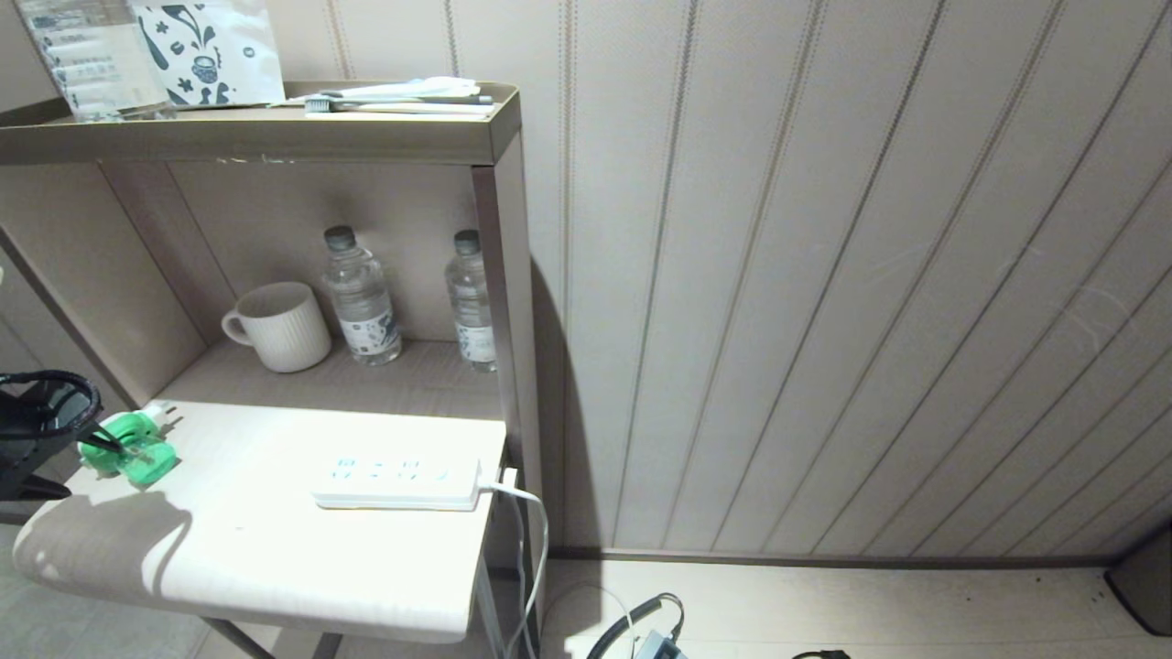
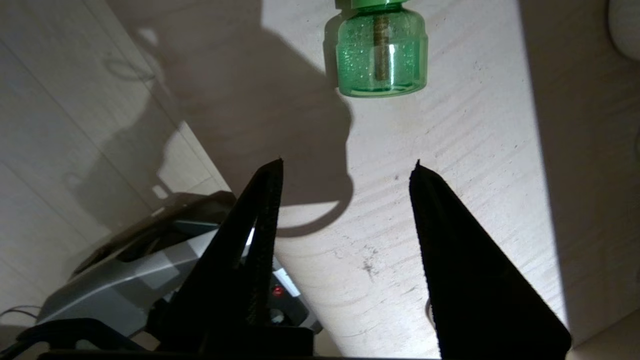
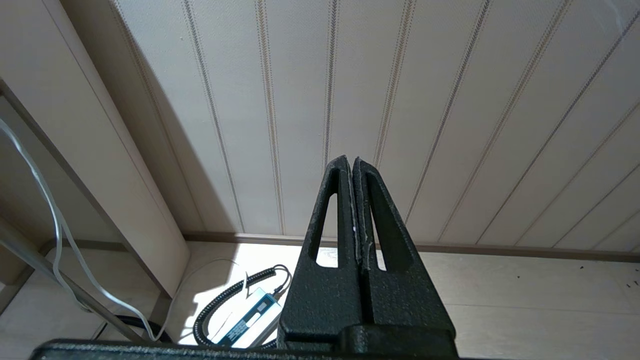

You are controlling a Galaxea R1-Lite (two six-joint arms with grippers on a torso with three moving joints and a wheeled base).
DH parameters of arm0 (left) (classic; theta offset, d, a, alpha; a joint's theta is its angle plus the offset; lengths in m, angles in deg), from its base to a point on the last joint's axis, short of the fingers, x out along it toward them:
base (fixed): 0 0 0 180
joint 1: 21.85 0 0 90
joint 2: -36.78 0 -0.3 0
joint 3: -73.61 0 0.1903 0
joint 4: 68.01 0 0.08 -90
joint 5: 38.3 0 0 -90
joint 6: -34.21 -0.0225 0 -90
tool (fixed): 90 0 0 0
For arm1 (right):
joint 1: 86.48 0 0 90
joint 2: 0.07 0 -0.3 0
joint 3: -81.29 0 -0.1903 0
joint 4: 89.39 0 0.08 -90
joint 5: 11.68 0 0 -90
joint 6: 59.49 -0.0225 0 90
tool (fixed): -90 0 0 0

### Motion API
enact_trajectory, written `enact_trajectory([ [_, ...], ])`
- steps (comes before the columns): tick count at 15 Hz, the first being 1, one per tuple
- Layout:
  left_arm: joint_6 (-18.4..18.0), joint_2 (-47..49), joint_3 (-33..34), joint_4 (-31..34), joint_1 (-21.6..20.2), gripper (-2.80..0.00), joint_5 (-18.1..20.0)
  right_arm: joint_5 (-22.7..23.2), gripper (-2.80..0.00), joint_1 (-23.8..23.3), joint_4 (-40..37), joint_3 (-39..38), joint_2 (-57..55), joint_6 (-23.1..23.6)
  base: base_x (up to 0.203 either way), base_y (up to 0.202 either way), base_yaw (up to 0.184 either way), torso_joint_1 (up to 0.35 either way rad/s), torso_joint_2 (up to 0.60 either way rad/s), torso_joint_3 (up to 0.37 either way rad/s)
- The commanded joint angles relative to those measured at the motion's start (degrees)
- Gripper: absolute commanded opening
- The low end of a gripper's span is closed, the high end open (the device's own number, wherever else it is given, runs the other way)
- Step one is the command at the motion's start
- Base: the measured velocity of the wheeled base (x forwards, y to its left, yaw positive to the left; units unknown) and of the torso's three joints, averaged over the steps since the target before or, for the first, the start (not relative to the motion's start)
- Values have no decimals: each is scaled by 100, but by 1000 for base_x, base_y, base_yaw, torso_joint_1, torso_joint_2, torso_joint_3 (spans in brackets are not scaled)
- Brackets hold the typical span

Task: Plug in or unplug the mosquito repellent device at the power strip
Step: Pick up the mosquito repellent liquid

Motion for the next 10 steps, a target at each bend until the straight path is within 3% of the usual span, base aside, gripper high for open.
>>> enact_trajectory([
  [1, 273, 219, -170, 16, 5, 0, 0, 0, -280, 2, -4, 0, 0, -1, 0, 0, 0, 0, 0, 0],
  [5, 781, 663, -595, 100, -1, 0, -9, 0, -280, 2, -4, 0, 0, -1, 0, 0, 0, 0, 0, 0],
  [10, 961, 1151, -977, 248, -18, 0, 0, 0, -280, 2, -4, 0, -8, -1, 0, 0, 0, 0, 0, 0],
])
